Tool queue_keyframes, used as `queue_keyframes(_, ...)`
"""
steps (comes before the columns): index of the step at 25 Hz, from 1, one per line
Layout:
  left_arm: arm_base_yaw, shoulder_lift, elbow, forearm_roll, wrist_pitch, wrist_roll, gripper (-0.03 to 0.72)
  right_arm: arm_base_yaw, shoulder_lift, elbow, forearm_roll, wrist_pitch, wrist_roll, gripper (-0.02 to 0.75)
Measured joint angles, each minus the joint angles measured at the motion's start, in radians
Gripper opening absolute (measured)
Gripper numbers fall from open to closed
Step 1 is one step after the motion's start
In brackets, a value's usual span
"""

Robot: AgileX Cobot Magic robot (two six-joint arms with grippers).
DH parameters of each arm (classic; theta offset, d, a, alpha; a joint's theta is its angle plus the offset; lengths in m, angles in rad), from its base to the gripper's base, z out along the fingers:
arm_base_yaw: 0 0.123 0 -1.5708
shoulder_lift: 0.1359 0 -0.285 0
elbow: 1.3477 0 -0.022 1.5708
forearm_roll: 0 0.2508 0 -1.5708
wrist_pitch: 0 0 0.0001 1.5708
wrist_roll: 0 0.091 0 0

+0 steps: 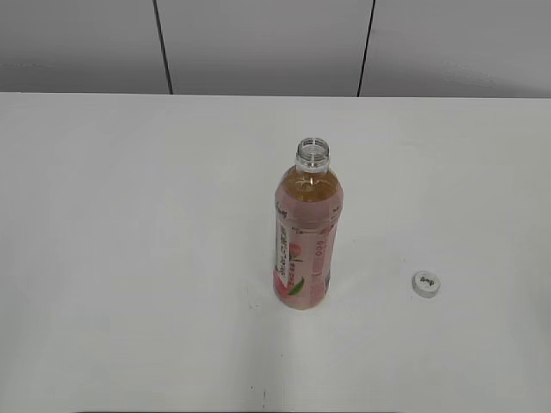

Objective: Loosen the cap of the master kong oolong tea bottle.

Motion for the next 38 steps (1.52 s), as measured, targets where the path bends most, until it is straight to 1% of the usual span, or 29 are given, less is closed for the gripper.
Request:
queue_keyframes(16, 0.0, 0.0, 0.0, 0.0, 0.0, 0.0, 0.375, 0.0, 0.0, 0.0, 0.0, 0.0, 0.0, 0.365)
queue_keyframes(18, 0.002, 0.0, 0.0, 0.0, 0.0, 0.0, 0.368, -0.013, 0.0, 0.0, 0.0, 0.0, 0.0, 0.365)
queue_keyframes(22, 0.024, 0.0, 0.0, 0.0, 0.0, 0.0, 0.352, -0.099, 0.0, 0.0, 0.0, 0.0, 0.0, 0.365)
queue_keyframes(25, 0.028, 0.0, 0.0, 0.0, 0.0, 0.0, 0.341, -0.151, 0.0, 0.0, 0.0, 0.0, 0.0, 0.365)
queue_keyframes(28, 0.028, 0.0, 0.0, 0.0, 0.0, 0.0, 0.334, -0.163, 0.0, 0.0, 0.0, 0.0, 0.0, 0.365)
queue_keyframes(38, 0.029, 0.0, 0.0, 0.0, 0.0, 0.0, 0.314, -0.163, 0.0, 0.0, 0.0, 0.0, 0.0, 0.365)
